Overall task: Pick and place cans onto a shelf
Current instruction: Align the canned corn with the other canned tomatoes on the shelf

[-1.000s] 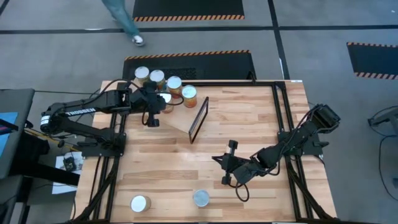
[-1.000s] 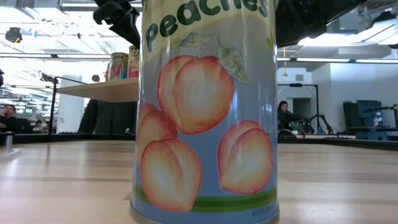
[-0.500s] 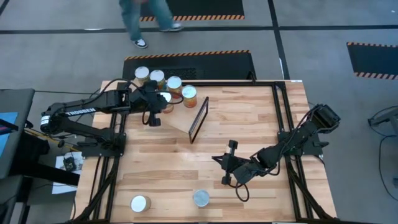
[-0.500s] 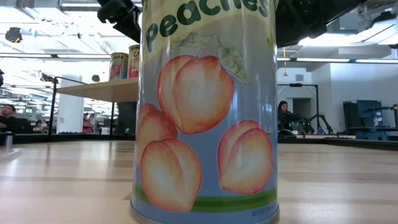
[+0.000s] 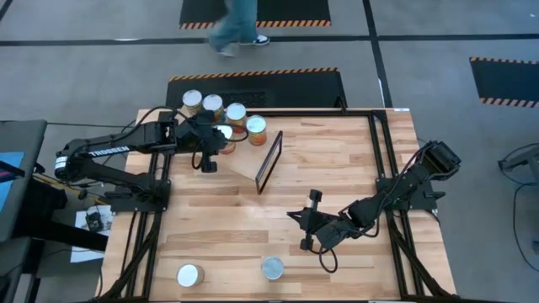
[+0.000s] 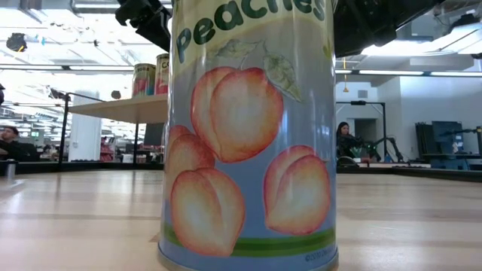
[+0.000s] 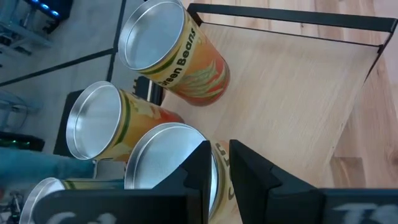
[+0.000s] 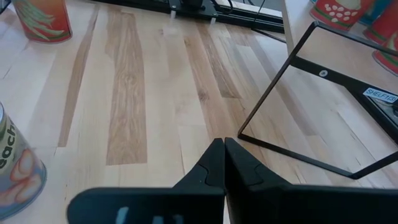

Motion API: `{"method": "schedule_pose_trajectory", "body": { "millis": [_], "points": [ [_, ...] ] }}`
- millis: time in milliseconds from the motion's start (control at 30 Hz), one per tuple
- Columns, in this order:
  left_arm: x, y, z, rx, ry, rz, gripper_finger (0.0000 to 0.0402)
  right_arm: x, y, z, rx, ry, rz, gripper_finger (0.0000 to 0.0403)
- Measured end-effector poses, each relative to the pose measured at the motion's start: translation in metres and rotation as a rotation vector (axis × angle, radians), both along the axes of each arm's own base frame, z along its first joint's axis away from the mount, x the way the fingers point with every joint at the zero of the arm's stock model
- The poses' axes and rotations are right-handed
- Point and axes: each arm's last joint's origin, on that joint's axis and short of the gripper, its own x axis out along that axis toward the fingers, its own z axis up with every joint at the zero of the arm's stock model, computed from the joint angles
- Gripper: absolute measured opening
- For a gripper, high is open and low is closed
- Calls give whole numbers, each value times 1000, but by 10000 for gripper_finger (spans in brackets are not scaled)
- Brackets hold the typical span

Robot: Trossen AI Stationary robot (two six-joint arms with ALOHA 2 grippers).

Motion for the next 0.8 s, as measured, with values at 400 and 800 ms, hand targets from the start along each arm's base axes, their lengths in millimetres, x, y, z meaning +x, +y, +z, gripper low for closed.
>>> {"method": "schedule_pose_trajectory", "body": {
  "millis": [400,800],
  "points": [
    [0,0,0,3,-6,2,17,0,0,0,8,5,12,12],
    [0,6,2,6,-23,25,0,0,0,0,9,5,14,12]
  ]
}}
